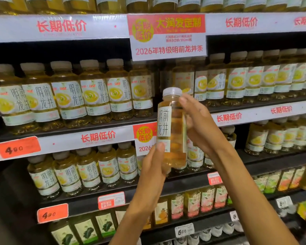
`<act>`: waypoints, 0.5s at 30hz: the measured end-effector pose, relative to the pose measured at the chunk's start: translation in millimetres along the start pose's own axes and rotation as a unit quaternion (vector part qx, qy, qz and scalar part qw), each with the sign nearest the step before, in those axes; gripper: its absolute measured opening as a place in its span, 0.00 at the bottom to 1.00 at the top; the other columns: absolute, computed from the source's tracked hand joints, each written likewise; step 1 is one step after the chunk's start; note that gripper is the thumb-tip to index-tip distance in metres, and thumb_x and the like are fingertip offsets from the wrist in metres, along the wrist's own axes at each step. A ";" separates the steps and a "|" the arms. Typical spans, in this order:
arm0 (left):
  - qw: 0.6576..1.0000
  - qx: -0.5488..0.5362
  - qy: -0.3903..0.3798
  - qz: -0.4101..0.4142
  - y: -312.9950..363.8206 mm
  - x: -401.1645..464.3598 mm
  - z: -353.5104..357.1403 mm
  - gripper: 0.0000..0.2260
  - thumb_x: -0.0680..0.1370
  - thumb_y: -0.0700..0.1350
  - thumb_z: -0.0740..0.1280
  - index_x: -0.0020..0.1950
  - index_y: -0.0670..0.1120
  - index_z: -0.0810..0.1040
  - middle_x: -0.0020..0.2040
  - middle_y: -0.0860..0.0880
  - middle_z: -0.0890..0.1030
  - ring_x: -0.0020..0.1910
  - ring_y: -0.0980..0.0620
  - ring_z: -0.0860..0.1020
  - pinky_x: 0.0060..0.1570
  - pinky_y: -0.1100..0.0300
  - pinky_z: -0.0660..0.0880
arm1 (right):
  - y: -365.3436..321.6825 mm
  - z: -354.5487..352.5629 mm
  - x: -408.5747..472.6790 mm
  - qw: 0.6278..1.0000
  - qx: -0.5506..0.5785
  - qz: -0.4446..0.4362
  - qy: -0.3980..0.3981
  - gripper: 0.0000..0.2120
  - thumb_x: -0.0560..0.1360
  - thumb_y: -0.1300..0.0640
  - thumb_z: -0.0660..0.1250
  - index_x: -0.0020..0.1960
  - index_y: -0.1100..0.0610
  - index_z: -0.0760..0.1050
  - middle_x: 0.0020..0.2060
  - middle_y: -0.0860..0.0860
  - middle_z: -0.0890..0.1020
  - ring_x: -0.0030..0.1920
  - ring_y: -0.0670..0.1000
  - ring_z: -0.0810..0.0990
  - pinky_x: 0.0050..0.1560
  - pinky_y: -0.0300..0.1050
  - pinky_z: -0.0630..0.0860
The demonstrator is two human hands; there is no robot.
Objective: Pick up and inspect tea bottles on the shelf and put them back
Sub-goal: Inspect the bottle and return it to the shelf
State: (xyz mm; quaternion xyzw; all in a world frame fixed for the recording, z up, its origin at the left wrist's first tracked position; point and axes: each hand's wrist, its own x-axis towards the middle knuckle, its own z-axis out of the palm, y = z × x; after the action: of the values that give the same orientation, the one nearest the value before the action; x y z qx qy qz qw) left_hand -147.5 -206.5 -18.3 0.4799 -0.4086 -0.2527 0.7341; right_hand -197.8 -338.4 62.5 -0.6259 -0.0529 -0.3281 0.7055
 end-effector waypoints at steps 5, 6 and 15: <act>0.991 -0.121 -0.036 -0.044 -0.1 -2.5 1.7 0.27 0.74 0.60 0.61 0.70 0.50 0.69 0.62 0.42 0.80 0.56 0.44 0.81 0.54 0.55 0.78 | 1.6 0.8 -2.5 0.997 0.062 0.033 -0.039 0.21 0.76 0.50 0.60 0.66 0.59 0.69 0.51 0.56 0.84 0.51 0.56 0.83 0.48 0.47 0.81; 0.992 -0.115 -0.035 -0.046 -0.5 -2.3 3.6 0.27 0.75 0.61 0.60 0.70 0.49 0.69 0.62 0.42 0.80 0.56 0.43 0.81 0.54 0.54 0.78 | 1.6 0.5 -2.3 0.998 0.045 0.027 -0.044 0.19 0.77 0.51 0.60 0.66 0.56 0.69 0.51 0.55 0.84 0.51 0.56 0.83 0.47 0.46 0.81; 0.963 -0.235 -0.052 -0.120 -1.4 13.9 36.2 0.30 0.74 0.66 0.59 0.57 0.41 0.80 0.40 0.41 0.81 0.33 0.48 0.79 0.30 0.58 0.77 | -7.1 -21.2 4.4 0.988 0.109 0.063 -0.087 0.18 0.77 0.46 0.60 0.62 0.54 0.73 0.44 0.52 0.84 0.48 0.53 0.84 0.46 0.46 0.81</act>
State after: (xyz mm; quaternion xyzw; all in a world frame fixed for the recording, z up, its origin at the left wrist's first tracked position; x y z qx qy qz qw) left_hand -170.5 -235.7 -7.2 0.3253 -0.3150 -0.4529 0.7681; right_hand -205.2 -359.6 66.2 -0.5731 -0.1099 -0.2197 0.7818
